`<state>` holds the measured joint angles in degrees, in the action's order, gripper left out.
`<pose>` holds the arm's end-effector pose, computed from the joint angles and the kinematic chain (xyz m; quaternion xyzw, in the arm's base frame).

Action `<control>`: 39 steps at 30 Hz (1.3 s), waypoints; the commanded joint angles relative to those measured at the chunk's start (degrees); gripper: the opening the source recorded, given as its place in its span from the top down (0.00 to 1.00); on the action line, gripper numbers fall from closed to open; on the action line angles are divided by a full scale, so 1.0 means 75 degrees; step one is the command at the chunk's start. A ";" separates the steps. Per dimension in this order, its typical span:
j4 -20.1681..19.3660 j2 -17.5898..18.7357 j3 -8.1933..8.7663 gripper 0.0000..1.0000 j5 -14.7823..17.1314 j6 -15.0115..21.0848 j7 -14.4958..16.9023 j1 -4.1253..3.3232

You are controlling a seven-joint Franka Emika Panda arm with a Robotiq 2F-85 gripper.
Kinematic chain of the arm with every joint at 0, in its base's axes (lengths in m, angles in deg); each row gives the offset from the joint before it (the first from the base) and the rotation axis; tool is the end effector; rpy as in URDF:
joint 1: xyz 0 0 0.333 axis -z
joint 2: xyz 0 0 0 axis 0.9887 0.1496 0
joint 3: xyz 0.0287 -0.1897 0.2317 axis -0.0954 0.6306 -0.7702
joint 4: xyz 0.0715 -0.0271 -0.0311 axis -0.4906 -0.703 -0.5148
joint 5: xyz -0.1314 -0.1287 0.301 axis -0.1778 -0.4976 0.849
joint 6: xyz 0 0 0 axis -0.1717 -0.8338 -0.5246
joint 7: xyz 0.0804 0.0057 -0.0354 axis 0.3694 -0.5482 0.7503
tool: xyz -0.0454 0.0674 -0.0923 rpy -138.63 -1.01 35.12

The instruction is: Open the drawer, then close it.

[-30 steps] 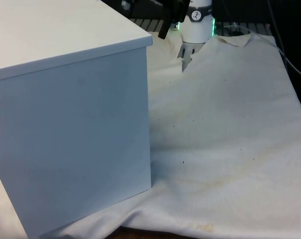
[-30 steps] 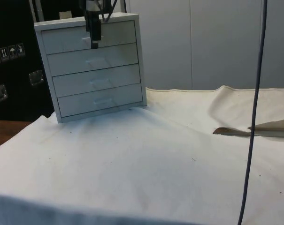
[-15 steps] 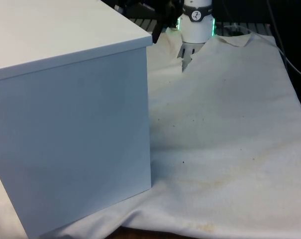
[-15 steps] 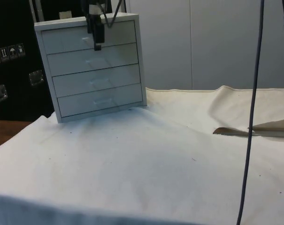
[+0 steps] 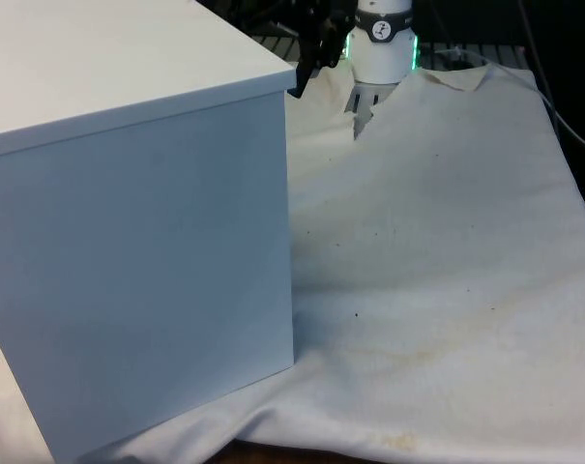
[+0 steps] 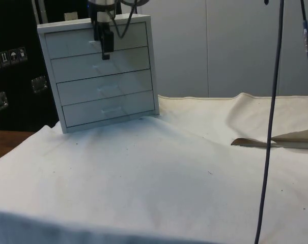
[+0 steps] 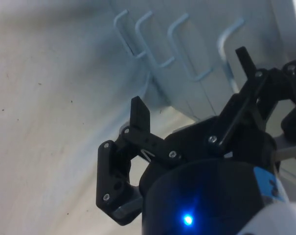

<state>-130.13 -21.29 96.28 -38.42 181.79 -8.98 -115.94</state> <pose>0.6056 -0.0511 0.3915 0.9003 0.3310 0.1121 0.2594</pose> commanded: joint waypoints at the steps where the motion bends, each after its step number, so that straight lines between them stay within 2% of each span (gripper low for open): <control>1: -0.0008 0.0015 0.0008 0.00 0.0000 0.0031 0.0000 0.0000; 4: -0.0061 0.0046 0.0069 0.00 -0.0061 0.0290 0.0015 0.0015; 6: -0.0069 0.0053 0.0092 0.05 -0.0061 0.0344 0.0023 0.0008; 7: -0.0084 0.0061 0.0107 0.16 -0.0069 0.0374 0.0031 0.0008; 9: -0.0069 0.0046 0.0084 0.28 0.0000 0.0260 0.0038 0.0008; 10: -0.0092 0.0061 0.0122 0.28 -0.0069 0.0405 0.0031 0.0000; 12: -0.0099 0.0069 0.0138 0.38 -0.0076 0.0451 0.0031 0.0000; 14: -0.0107 0.0084 0.0168 0.56 -0.0099 0.0519 0.0015 -0.0015; 16: -0.0115 0.0092 0.0183 0.64 -0.0122 0.0558 0.0000 -0.0023; 17: -0.0061 0.0053 0.0183 0.69 -0.0084 0.0481 0.0053 0.0008; 18: -0.0115 0.0092 0.0191 0.69 -0.0130 0.0573 0.0000 -0.0023; 19: -0.0122 0.0092 0.0191 0.73 -0.0138 0.0581 0.0000 -0.0023; 20: -0.0122 0.0092 0.0191 0.78 -0.0138 0.0581 0.0000 -0.0023; 21: -0.0115 0.0099 0.0206 0.87 -0.0160 0.0596 -0.0008 -0.0031; 24: -0.0084 0.0092 0.0214 1.00 -0.0153 0.0581 -0.0031 -0.0023; 25: -0.0084 0.0076 0.0222 1.00 -0.0168 0.0558 -0.0053 -0.0038; 26: -0.0008 0.0053 0.0229 1.00 -0.0145 0.0512 -0.0023 0.0000; 27: -0.0076 0.0046 0.0237 1.00 -0.0191 0.0519 -0.0084 -0.0069; 32: -0.0084 -0.0084 0.0283 1.00 -0.0298 0.0367 -0.0237 -0.0229; 33: -0.0115 -0.0160 0.0283 1.00 -0.0367 0.0298 -0.0328 -0.0290; 35: -0.0160 -0.0244 0.0260 1.00 -0.0474 0.0244 -0.0428 -0.0328; 36: -0.0092 -0.0160 0.0199 1.00 -0.0298 0.0290 -0.0244 -0.0138; 37: -0.0183 -0.0298 0.0244 1.00 -0.0527 0.0206 -0.0489 -0.0351; 39: -0.0229 -0.0397 0.0214 1.00 -0.0649 0.0122 -0.0604 -0.0382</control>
<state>-131.51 -23.87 97.25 -42.37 182.77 -12.65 -117.49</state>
